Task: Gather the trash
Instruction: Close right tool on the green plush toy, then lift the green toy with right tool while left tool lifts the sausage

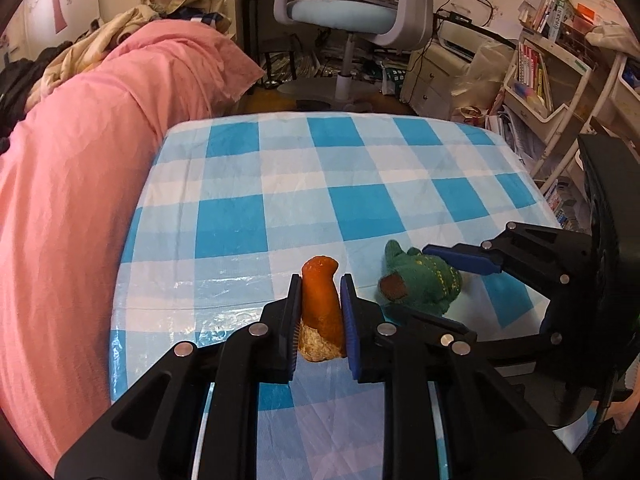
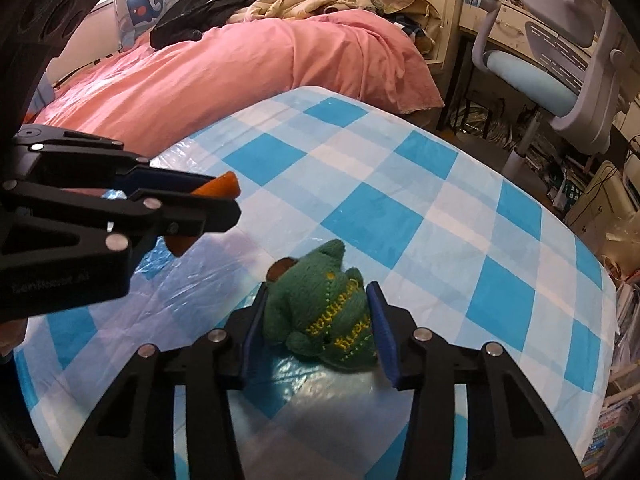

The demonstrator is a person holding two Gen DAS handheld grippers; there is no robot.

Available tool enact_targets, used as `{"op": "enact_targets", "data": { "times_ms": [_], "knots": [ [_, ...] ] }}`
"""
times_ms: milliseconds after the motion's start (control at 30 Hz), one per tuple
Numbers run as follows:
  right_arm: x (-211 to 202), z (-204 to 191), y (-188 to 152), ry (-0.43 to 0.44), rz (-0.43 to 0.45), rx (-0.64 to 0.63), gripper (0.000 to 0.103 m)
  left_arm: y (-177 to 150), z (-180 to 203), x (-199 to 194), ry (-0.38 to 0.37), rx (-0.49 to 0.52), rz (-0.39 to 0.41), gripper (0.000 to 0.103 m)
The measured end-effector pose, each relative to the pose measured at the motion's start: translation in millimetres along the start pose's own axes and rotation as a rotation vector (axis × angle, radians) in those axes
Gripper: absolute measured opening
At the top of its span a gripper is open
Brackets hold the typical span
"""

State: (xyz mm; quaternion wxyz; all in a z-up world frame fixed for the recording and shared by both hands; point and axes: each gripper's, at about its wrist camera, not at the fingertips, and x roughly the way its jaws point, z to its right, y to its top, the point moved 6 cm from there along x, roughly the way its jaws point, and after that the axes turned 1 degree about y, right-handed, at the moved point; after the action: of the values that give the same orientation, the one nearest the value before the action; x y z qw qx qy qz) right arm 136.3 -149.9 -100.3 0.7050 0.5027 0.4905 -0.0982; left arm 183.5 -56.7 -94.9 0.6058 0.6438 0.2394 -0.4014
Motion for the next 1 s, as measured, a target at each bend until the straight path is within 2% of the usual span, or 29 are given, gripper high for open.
{"op": "enact_targets", "data": {
  "times_ms": [433,800,1000],
  "knots": [
    [-59.6,-16.4,-19.7,0.017,0.037,-0.031,0.047,-4.0,11.9,-41.9,0.025,0.050,0.080,0.018],
    [-117.1,-49.8,-36.8,0.018,0.110,-0.073,0.047,-26.9,34.8,-83.1,0.062,0.125,0.135,0.018],
    [-147.2,-61.2,-57.2,0.009,0.143,-0.051,0.047,-38.5,48.9,-108.3,0.057,0.147,0.168,0.018]
  ]
}}
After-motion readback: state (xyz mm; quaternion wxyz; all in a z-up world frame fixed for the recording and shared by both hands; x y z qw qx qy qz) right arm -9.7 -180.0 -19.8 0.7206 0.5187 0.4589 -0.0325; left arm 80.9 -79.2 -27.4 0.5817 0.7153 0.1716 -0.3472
